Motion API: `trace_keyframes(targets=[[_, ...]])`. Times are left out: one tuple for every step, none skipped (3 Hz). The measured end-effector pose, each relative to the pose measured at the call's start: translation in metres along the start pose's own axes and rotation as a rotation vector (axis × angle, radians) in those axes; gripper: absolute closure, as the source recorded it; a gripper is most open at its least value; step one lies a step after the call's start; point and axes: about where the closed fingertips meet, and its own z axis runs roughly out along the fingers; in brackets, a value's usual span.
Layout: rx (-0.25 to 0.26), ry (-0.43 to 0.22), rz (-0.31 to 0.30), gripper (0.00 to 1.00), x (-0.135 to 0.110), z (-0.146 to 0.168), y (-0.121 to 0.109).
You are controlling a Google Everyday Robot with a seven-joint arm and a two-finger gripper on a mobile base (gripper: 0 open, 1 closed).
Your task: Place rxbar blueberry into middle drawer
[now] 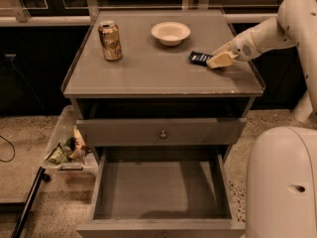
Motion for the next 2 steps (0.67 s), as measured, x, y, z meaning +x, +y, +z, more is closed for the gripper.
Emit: trace_keyframes(targets=[[0.006, -0.003, -0.045, 1.00, -0.012, -0.018, 0.007], [0.020, -0.002, -0.085, 1.00, -0.020, -0.036, 0.015]])
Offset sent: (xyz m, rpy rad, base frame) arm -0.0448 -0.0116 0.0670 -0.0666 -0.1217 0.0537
